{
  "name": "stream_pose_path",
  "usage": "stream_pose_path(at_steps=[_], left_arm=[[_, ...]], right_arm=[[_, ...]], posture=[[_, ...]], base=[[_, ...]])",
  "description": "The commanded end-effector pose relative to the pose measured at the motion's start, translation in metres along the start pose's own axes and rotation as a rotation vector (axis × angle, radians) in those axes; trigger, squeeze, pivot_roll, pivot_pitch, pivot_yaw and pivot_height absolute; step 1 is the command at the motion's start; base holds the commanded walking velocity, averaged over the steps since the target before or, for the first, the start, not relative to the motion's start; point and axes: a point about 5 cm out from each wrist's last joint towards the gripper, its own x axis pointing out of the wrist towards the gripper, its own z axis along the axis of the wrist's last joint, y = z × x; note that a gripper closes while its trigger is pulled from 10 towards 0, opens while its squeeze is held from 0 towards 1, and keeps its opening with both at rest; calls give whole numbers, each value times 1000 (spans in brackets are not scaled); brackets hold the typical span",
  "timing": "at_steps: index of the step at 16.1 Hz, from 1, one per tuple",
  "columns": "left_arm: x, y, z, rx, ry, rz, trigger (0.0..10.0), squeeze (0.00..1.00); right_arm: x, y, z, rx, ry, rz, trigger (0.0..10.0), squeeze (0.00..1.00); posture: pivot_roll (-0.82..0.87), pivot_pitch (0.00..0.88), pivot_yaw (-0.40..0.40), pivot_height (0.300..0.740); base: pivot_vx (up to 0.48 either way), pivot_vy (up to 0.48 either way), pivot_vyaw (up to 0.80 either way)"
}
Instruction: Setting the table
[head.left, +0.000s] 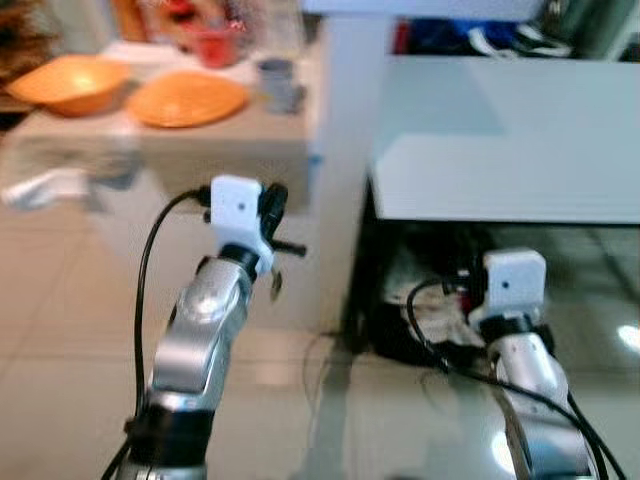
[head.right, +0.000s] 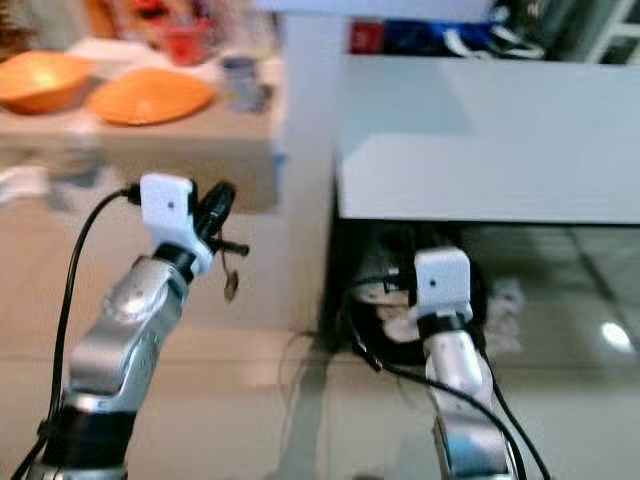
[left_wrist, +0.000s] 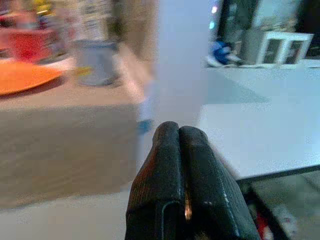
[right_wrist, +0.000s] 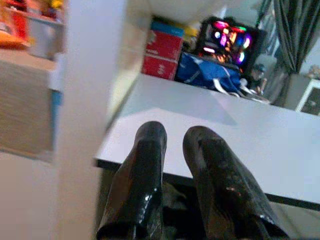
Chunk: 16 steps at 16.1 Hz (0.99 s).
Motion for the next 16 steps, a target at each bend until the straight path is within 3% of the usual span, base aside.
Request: stream_pose_path(at_steps=[1,4,6,8,9,16], left_arm=[[4,-9,6,-3,-11,-49,0,0],[10,-12,22,-9,-37,-105,0,0],[13,-15,29,-18,-41,-149,0,0],[14,-15,31,-11,-43,-162,0,0],[16,-13,33,-8,-45,-165,0,0],[19,-19,36,-25,-50,-197,0,0]], right_arm=[[4,-1,-3,33,40,21,10000,0],[14,6,-5,168,82,129,10000,0],[15,15,-4,186,106,240,10000,0],[17,12,-4,160,118,259,10000,0],[19,7,-6,128,134,260,10000,1000],[18,8,-8,125,161,323,10000,1000]], posture=[[-13,10,27,740],[-1,7,42,740],[6,8,51,740],[5,7,56,740],[2,7,60,740],[-10,20,61,740]], base=[[274,-394,0],[298,-373,0],[0,0,0],[0,0,0],[0,0,0],[0,0,0]])
